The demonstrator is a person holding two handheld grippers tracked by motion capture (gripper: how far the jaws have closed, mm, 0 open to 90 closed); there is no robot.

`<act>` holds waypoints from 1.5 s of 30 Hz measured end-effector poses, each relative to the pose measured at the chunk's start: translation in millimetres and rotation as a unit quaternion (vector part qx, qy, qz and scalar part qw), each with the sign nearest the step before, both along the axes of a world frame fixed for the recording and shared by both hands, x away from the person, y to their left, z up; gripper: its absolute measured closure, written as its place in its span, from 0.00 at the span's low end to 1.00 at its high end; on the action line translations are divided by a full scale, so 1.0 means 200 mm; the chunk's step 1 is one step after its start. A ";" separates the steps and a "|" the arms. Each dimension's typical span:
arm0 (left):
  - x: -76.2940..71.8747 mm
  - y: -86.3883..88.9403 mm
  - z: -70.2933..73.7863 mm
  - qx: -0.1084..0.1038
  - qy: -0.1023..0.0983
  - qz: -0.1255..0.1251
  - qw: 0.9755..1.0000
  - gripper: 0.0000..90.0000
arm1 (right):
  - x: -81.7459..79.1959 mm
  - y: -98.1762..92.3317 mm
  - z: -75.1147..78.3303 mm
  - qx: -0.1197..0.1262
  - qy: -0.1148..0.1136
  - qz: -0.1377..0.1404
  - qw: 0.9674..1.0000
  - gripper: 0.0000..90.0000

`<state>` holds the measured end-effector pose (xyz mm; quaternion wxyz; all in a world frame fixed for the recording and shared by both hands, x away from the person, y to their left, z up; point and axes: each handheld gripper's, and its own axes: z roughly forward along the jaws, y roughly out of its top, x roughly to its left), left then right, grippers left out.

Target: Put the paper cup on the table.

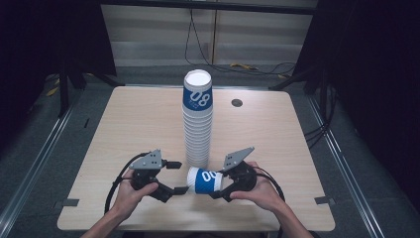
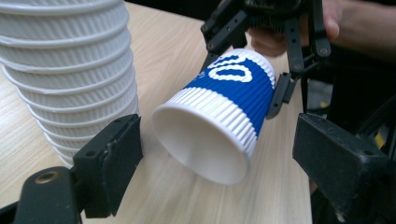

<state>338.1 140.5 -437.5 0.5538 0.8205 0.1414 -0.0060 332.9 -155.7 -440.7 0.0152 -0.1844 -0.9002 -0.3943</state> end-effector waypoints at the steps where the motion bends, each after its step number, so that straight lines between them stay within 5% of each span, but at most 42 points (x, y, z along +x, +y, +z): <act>1: 0.00 0.00 0.00 -0.002 0.001 0.002 1.000 0.17 | 0.00 0.00 0.00 0.009 0.001 -0.001 1.000 0.33; 12: 0.00 0.04 0.02 -0.035 -0.001 0.013 0.999 0.17 | 0.01 -0.02 0.01 0.071 -0.008 0.005 0.997 0.33; 15: 0.01 0.06 0.02 -0.058 0.029 -0.007 0.998 0.17 | 0.00 -0.02 0.00 0.081 -0.006 0.013 0.997 0.33; 29: 0.01 0.08 0.03 -0.089 0.019 0.002 0.996 0.17 | -0.01 -0.01 -0.03 0.188 -0.035 0.013 0.981 0.33; 38: 0.02 0.06 0.01 -0.098 0.027 -0.002 0.995 0.15 | -0.03 0.03 -0.04 0.221 -0.042 0.017 0.974 0.33; 45: 0.02 0.01 0.00 -0.089 0.036 0.013 0.995 0.00 | -0.03 0.04 -0.04 0.229 -0.038 0.019 0.973 0.33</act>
